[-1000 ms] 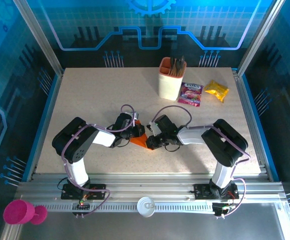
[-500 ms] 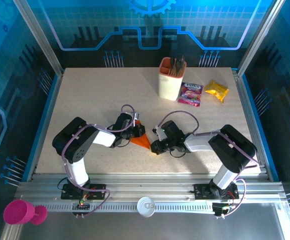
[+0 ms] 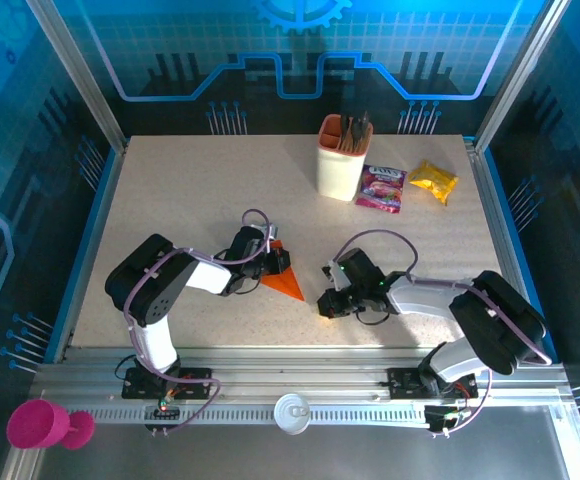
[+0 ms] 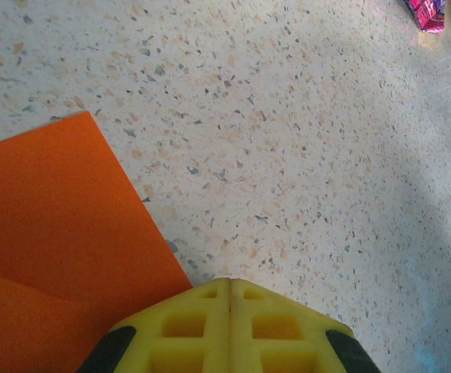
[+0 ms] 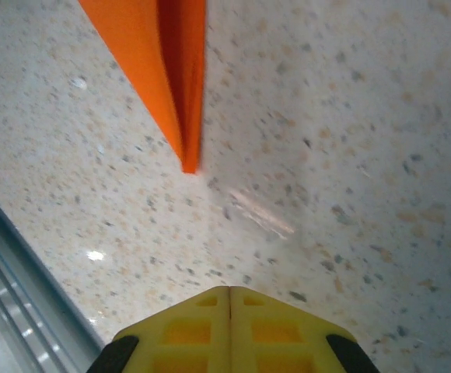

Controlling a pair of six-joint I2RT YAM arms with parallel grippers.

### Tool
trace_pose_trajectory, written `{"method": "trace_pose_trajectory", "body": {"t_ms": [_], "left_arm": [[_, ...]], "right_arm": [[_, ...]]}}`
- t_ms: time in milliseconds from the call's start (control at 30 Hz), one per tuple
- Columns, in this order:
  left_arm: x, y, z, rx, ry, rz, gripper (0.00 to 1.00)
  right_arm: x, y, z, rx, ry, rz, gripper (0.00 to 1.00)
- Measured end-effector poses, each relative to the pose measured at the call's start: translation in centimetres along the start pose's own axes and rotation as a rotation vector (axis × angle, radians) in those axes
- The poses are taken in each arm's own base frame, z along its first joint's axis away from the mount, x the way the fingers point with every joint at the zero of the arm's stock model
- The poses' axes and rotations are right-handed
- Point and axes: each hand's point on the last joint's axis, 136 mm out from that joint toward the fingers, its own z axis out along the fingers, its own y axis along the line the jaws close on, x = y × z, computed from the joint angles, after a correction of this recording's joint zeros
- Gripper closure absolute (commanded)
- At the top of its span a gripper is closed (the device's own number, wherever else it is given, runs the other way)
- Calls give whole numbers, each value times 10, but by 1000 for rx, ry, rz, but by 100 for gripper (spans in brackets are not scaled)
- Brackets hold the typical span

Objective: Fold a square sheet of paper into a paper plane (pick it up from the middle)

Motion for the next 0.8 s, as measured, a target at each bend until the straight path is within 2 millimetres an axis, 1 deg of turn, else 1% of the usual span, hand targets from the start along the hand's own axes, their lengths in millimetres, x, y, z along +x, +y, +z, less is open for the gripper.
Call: {"method": "trace_pose_trajectory", "body": {"t_ms": [67,167,233,300,367,433,600,800], "left_arm": [[0,0,0,1,-1,0,100],[0,0,0,0,-1,0,100],[0,0,0,1,0,0,100],[0,0,1,2,-2,0,100],[0,0,1,3,-3,1,100],[-1,0,1,3,-4,1,100],[-1,0,1,3,-4,1,100],[-2,0,2,0,-6,1,100]], "right_arm": [[-16,11,-4,-11,-19,-11,100],[-45,31,-6,-40,-59,-34,100],[-60,39,-3,-51,-70,-43,100],[-69,42,4,-52,-67,-44,100],[-72,40,13,-44,-51,-37,100],[-70,34,23,-32,-28,-27,100],[-55,15,45,5,43,1,100],[-55,17,49,-17,49,-4,100]]}}
